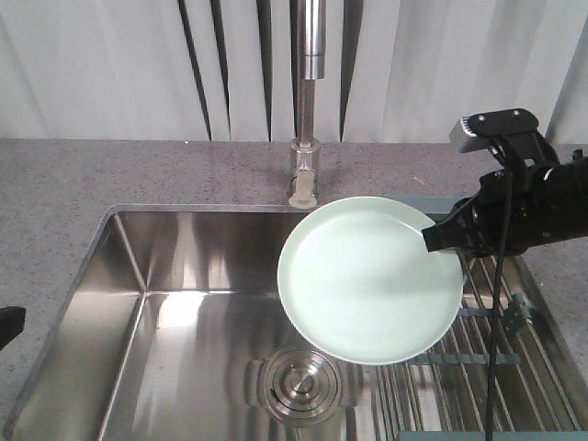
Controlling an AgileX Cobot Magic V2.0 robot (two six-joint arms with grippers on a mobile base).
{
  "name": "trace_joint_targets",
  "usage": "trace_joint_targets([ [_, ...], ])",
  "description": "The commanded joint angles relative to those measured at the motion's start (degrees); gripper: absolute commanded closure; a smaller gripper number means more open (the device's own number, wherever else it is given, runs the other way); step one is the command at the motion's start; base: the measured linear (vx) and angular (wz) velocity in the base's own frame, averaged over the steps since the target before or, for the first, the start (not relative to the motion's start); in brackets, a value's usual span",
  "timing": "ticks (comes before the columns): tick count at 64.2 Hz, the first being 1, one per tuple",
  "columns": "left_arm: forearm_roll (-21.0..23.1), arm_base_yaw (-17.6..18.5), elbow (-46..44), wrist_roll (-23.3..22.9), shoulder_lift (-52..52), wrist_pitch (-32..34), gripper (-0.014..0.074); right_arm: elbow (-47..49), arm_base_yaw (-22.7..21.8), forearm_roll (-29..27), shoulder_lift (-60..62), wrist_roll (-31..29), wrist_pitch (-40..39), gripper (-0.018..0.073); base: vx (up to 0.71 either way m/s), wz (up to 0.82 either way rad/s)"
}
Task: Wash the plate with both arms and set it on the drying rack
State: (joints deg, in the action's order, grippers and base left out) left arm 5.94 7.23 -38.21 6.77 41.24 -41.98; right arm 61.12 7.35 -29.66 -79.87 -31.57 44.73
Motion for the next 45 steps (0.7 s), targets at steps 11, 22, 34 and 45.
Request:
trace_joint_targets([
  [11, 0.5, 0.0, -1.6, -0.4, 0.0, 3.8, 0.0004, -3.6, 5.5, -1.8, 5.6, 3.0, -4.8, 0.0561, 0.0, 0.0],
  [22, 0.5, 0.0, -1.6, -0.4, 0.0, 3.8, 0.0004, -3.7, 11.2, -1.4, 5.8, 5.9, -6.5, 0.0561, 0.0, 0.0],
  [34, 0.5, 0.0, -1.6, -0.4, 0.0, 3.8, 0.0004, -1.5, 16.6, -1.6, 3.9, 8.3, -8.4, 0.0561, 0.0, 0.0],
  [45, 0.5, 0.0, -1.6, -0.4, 0.0, 3.8, 0.0004, 4.9, 19.4, -0.5, -0.7, 9.7, -7.5, 0.0561, 0.0, 0.0],
])
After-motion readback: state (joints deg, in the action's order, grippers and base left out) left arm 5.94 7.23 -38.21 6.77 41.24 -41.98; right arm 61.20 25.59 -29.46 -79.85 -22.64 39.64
